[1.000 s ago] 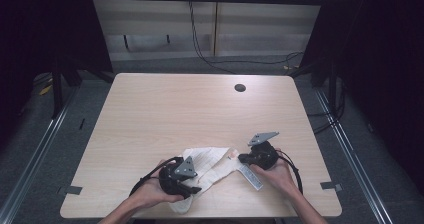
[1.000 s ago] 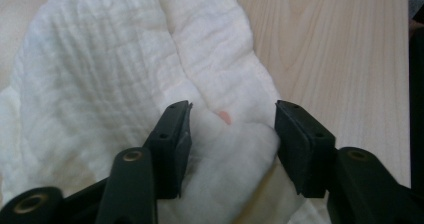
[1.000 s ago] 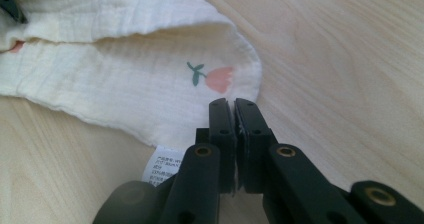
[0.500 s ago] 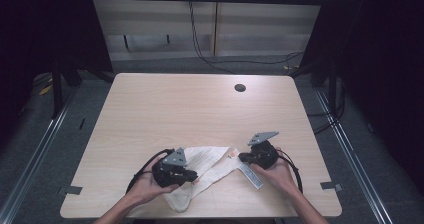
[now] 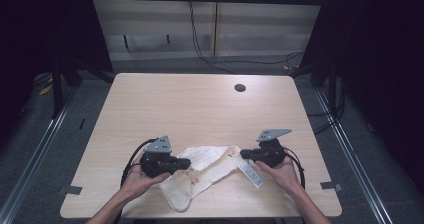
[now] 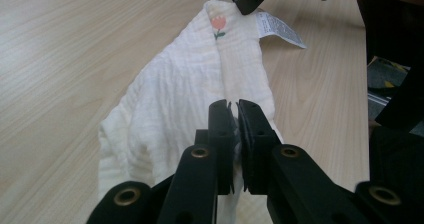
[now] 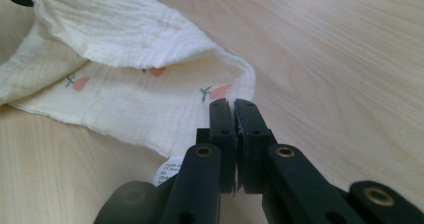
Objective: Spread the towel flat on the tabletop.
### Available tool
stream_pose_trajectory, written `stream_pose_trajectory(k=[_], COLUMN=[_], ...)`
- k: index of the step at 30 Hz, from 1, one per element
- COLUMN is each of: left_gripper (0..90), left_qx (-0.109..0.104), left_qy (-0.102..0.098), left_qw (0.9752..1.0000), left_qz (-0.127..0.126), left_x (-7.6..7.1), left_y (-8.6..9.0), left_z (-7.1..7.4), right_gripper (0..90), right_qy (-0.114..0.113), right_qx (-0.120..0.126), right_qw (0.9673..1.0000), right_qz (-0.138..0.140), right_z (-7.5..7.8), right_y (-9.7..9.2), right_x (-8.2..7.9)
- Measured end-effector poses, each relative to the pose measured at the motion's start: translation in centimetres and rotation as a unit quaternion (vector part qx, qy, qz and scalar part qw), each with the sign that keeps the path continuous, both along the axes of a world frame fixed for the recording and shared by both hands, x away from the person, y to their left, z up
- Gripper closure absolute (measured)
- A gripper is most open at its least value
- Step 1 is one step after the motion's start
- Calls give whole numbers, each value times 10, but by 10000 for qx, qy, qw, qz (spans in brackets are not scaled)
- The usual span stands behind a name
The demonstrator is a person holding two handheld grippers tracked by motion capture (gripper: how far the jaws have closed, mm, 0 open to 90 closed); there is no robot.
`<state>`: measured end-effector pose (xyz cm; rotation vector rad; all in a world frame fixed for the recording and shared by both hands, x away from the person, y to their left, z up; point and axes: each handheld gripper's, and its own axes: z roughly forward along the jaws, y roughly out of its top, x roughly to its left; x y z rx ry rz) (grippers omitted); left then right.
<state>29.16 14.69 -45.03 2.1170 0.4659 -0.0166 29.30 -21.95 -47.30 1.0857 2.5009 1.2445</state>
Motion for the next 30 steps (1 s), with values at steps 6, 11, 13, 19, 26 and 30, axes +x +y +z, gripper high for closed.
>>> stream_pose_trajectory(k=[6,11,13,19,26,30], left_gripper=[853,853,853,856,859,862], left_qx=[-122,-271,-319,-510,-619,-704], left_qy=[-132,-206,-227,-397,-500,-540], left_qw=[9998,9992,9989,9971,9960,9947], left_qz=[59,188,254,407,408,515], left_x=[0,0,2,2,2,3], left_y=[3,10,16,25,34,39], left_z=[9,17,21,31,38,43], right_gripper=[873,873,873,876,876,876], right_qy=[-269,-417,-449,-605,-742,-861], right_qx=[239,351,411,464,565,647], right_qw=[9993,9985,9981,9971,9956,9942], right_qz=[-22,-57,-64,36,10,-40], right_z=[15,29,33,47,59,70], right_y=[-8,-14,-15,-15,-19,-26], right_x=[-5,-8,-8,-8,-11,-13])
